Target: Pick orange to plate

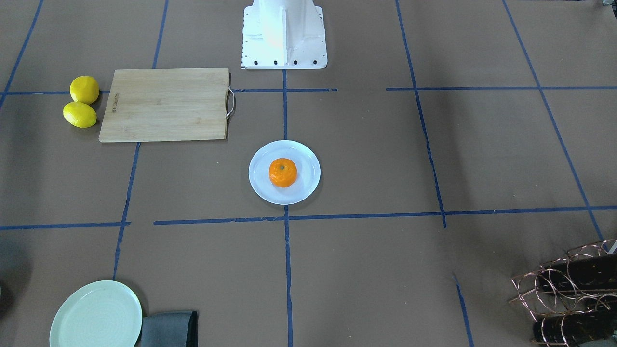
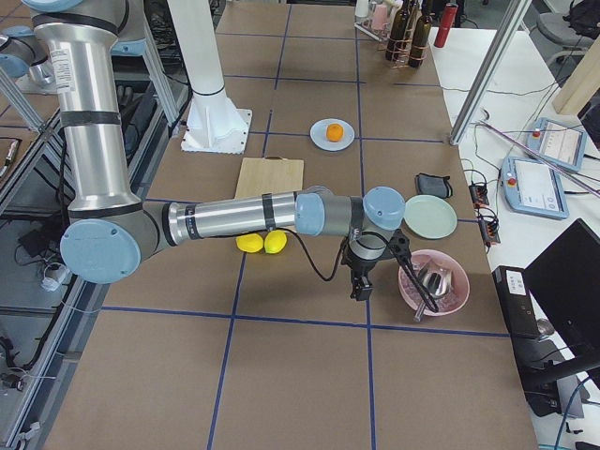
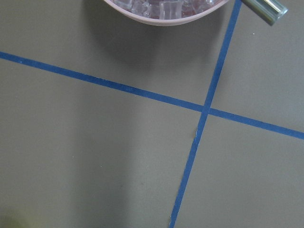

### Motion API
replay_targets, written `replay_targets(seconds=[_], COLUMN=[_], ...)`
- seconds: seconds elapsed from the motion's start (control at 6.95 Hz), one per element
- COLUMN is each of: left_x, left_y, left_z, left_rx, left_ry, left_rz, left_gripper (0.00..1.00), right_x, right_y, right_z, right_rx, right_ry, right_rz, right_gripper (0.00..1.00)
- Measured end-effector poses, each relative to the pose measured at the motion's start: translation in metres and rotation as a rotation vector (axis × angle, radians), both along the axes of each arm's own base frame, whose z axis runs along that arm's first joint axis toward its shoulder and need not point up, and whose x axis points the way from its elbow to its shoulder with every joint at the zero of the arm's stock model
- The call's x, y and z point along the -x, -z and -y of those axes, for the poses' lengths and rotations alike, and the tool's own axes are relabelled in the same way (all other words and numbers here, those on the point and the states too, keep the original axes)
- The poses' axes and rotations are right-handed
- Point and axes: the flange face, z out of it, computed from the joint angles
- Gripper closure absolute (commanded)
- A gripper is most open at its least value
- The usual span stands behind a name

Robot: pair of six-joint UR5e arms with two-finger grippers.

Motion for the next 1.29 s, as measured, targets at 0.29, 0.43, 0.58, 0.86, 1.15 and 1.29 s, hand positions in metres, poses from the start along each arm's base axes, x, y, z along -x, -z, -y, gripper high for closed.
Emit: replay_targets(seconds=[0.29,0.43,0.58,0.86,1.15,1.29], left_x=[0.0,-0.001,-0.001,-0.001,0.0,0.001], left_y=[-0.002,-0.007,-0.01,-0.009,-0.003,-0.001], left_z=[0.002,0.002,0.003,0.016,0.026,0.027], left_rx=[-0.009,0.0,0.006,0.02,0.026,0.018], left_ry=[0.003,0.003,0.004,0.016,0.033,0.035], left_rz=[-0.001,-0.003,-0.003,0.002,0.01,0.036], left_gripper=[0.0,0.0,0.0,0.0,0.0,0.0], right_x=[-0.001,-0.002,-0.002,-0.002,-0.001,0.001], right_y=[0.003,0.002,-0.002,-0.01,-0.013,-0.011], right_z=[-0.001,-0.003,-0.007,-0.013,-0.013,-0.011], right_rx=[0.061,0.089,0.099,0.079,0.078,0.073], right_ry=[-0.08,-0.111,-0.126,-0.135,-0.137,-0.133], right_rz=[-0.031,-0.036,-0.036,-0.029,-0.028,-0.029], right_gripper=[0.0,0.0,0.0,0.0,0.0,0.0])
